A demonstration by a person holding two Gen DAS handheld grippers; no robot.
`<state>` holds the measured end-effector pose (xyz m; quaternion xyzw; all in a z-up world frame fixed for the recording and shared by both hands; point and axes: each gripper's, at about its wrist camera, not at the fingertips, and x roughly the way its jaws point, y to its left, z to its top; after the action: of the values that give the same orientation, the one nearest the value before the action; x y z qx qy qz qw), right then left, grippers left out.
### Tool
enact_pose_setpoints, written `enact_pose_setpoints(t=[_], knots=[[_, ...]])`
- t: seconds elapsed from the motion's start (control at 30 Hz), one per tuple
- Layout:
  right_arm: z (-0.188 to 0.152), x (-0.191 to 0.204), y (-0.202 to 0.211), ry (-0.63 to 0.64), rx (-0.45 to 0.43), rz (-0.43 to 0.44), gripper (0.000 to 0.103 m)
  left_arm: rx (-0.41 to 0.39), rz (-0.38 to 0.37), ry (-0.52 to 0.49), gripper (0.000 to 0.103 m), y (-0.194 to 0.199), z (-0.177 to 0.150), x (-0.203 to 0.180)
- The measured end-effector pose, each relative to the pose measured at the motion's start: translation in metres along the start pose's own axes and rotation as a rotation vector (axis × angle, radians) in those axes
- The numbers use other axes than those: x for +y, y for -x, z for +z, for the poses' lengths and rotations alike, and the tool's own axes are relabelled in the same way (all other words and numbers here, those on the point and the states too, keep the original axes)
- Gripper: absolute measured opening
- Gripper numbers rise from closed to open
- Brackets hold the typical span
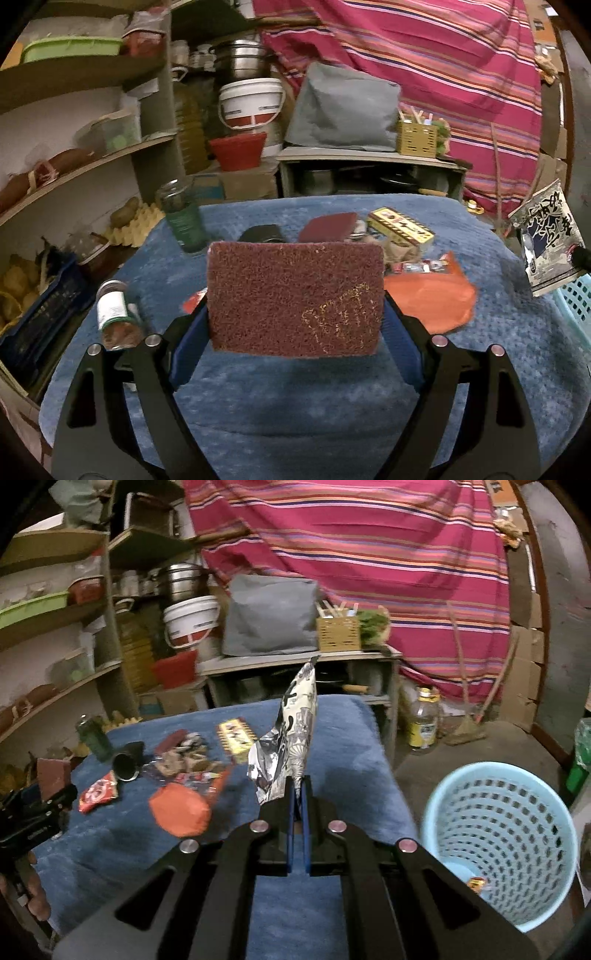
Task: Collect trash
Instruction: 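Carry the scouring pad and silver bag to the basket and release both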
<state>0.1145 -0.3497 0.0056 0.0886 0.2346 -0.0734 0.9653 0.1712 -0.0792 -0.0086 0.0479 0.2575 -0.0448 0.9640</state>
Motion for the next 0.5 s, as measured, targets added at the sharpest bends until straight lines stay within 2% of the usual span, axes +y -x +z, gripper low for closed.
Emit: enact_pose_setpoints(t=[0.5], knots=[[-0.009,-0.123,0.027,-0.081,0.019,-0.152,0.004,-0.03,-0.085,-0.069,0.083,0.009,0.005,-0.085]])
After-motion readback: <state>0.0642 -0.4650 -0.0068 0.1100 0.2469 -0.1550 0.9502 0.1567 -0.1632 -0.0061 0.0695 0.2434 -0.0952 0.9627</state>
